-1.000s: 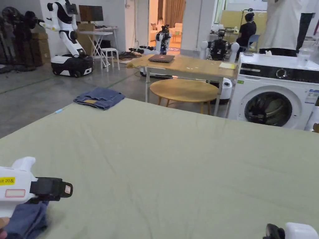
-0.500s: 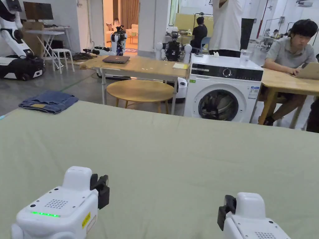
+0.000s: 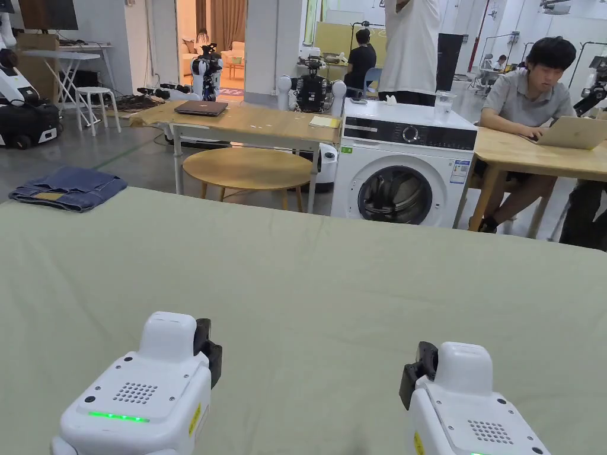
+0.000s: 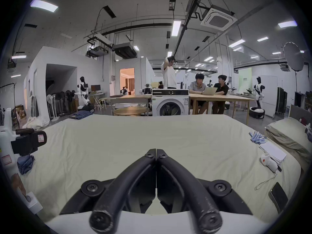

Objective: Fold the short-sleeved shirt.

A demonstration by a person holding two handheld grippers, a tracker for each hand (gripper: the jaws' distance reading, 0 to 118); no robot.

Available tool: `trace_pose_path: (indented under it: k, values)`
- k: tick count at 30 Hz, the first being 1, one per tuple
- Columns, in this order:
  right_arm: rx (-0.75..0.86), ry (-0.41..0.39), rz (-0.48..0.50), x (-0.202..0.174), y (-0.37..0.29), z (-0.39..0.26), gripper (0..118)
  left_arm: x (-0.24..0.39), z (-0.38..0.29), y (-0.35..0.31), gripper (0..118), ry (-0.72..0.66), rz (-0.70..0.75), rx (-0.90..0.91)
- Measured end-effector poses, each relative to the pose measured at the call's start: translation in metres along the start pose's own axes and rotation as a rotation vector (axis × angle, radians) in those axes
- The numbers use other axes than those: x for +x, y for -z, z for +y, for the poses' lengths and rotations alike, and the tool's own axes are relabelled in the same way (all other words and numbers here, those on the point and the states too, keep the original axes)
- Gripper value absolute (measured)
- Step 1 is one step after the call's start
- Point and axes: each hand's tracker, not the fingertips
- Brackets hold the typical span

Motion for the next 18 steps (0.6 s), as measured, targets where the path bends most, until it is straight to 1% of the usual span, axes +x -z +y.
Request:
trace_pose_path:
  k: [4, 8, 15, 16, 17, 18]
  values:
    - [0.003, 0.009, -0.006, 0.002, -0.0014, -0.0018, 0, 0.0001, -0.0017, -0.0047, 0, 0.006, 0.022, 0.019]
    - [0.011, 0.002, -0.014, 0.0032, -0.0027, -0.002, 0, -0.0033, -0.0003, -0.005, 0, -0.024, 0.014, 0.016]
    - [0.013, 0.001, -0.02, 0.0048, -0.0027, -0.0024, 0, -0.0001, 0.004, -0.0073, 1, -0.003, 0.024, 0.012]
    - [0.009, -0.005, -0.027, 0.0049, -0.0024, -0.0028, 6, 0.0004, 0.0049, -0.0075, 9, -0.005, 0.022, 0.006]
    - [0.006, -0.006, -0.03, 0.0051, -0.0023, -0.0031, 13, -0.0009, 0.005, -0.0076, 21, -0.005, 0.014, 0.004]
    - [0.003, -0.004, -0.029, 0.0059, -0.0022, -0.0035, 33, -0.0009, 0.005, -0.0071, 45, -0.004, 0.002, 0.001]
